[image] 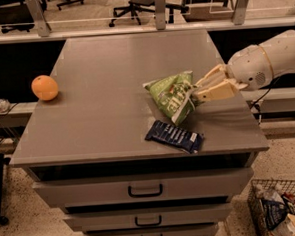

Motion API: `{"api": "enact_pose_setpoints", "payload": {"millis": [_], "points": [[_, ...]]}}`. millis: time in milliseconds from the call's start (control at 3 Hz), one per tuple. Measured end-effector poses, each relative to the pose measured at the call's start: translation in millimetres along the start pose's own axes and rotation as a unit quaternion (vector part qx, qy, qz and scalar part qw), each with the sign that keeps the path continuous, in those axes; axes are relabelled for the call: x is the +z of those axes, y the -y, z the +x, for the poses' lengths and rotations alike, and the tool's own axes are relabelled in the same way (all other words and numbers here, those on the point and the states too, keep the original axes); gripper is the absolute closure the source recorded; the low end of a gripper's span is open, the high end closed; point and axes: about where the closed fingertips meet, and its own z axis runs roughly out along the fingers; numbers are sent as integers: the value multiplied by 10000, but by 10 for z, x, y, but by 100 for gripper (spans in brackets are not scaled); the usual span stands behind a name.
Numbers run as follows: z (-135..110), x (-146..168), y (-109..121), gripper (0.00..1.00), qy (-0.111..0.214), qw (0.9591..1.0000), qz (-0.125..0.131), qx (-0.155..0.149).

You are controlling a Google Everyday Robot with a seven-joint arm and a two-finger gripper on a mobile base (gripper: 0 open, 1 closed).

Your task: Move green jalapeno chip bag near rxbar blueberry

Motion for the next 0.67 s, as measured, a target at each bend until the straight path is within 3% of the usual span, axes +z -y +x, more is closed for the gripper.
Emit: {"api": "enact_pose_setpoints", "payload": {"millis": [667], "points": [[198,-37,111,35,-215,9995,-208,-111]]}}
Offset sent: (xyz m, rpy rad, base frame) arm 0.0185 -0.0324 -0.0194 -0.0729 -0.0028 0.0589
